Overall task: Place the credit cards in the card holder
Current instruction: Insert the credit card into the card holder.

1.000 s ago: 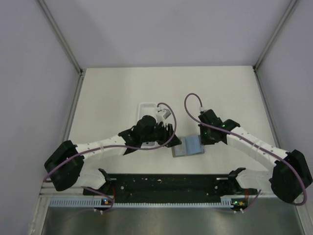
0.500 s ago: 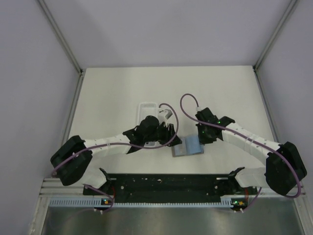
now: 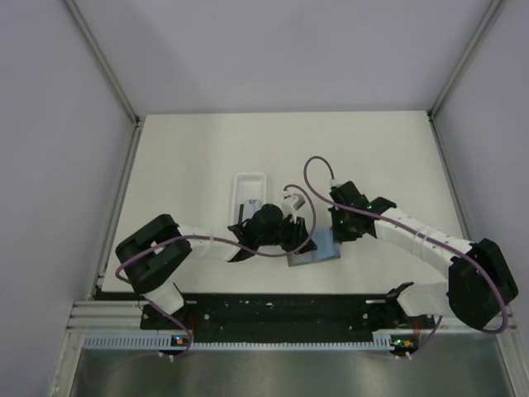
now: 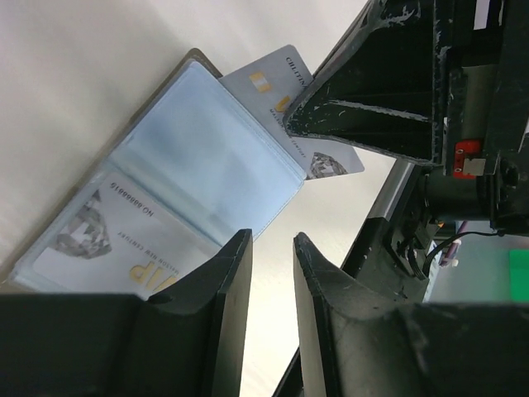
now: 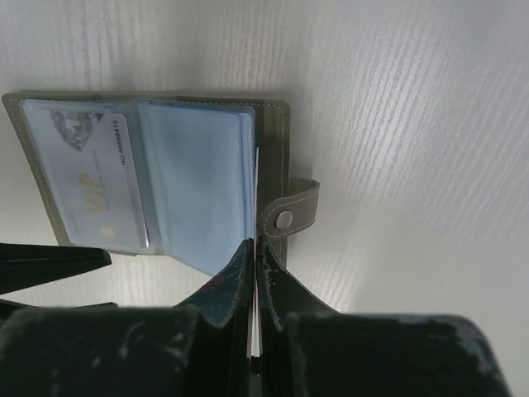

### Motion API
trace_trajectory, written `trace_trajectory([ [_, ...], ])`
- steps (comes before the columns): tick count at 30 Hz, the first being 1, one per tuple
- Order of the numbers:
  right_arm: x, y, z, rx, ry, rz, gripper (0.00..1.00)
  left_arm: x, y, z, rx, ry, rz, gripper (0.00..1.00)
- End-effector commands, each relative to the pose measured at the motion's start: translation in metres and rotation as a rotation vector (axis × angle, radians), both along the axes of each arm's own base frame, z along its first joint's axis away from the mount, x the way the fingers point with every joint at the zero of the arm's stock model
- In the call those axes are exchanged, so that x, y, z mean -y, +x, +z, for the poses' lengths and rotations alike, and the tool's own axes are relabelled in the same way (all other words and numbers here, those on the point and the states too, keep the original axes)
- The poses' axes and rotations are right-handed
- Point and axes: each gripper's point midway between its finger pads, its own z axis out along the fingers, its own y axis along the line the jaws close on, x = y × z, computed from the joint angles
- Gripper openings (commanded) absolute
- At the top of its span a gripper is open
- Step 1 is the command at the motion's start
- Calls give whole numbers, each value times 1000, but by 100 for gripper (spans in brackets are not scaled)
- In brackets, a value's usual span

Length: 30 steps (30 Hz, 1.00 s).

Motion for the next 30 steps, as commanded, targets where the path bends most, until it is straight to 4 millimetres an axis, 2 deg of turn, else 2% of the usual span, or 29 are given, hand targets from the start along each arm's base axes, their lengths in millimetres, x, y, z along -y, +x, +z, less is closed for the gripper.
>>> trace_trajectory([
  [1,-6,4,-4,2,40,-15,0,25,10,25,88,-93,2,32],
  [11,-8,-2,-15,-39,58,-28,0,48,15,16,71,-113,13,25],
  [23,-7,-4,-21,-53,60,-35,0,65,22,0,31,-100,18,24],
  [30,-5,-7,-23,-58,60,-35,0,73,22,-19,5,-70,-9,22],
])
